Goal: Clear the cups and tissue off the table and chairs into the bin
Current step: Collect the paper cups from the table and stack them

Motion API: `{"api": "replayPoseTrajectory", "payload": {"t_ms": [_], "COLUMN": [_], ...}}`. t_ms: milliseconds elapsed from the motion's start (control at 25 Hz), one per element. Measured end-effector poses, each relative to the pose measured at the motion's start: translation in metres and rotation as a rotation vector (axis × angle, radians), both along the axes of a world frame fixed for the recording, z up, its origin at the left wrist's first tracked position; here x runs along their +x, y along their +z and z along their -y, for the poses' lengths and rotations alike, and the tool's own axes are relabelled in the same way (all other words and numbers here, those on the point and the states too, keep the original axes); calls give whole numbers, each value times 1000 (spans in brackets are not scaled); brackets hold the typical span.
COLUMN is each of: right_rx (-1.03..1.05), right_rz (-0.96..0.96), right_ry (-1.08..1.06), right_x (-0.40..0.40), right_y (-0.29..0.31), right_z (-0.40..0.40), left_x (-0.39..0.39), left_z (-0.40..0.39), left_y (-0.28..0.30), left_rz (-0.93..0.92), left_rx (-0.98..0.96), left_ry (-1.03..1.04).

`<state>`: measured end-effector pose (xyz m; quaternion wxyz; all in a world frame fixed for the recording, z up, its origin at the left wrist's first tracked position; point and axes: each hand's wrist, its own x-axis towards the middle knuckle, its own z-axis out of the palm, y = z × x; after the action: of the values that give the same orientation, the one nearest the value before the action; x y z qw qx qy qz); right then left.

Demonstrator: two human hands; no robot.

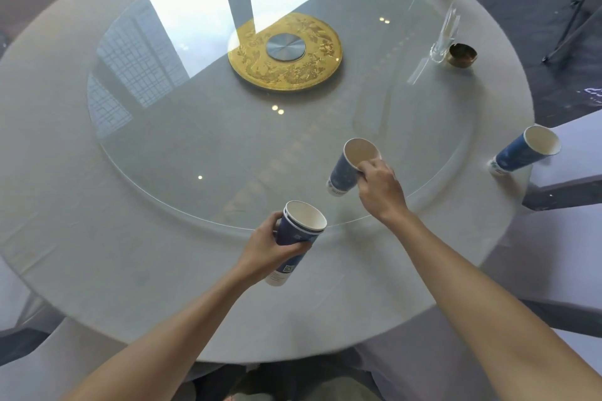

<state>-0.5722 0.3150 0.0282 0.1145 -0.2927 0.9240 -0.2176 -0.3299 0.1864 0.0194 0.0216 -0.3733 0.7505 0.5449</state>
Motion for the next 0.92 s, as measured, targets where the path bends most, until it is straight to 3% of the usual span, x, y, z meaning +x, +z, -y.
{"api": "replayPoseTrajectory", "payload": {"t_ms": [320,640,920], "right_rx": [-444,-290,-219], "right_rz": [261,340,383], "right_ry": [-307,-290,-268], "right_x": [78,179,199], "right_y": [62,60,52], "right_z": [-79,-178,-234], "left_x": [19,38,26], "left_z": [-30,-109,-178], "left_y": [-16,-23,-23], "left_rz": [-14,-91,-153], "left_rx": [-72,-10,71], "left_ry": [-127,-350,-478]}}
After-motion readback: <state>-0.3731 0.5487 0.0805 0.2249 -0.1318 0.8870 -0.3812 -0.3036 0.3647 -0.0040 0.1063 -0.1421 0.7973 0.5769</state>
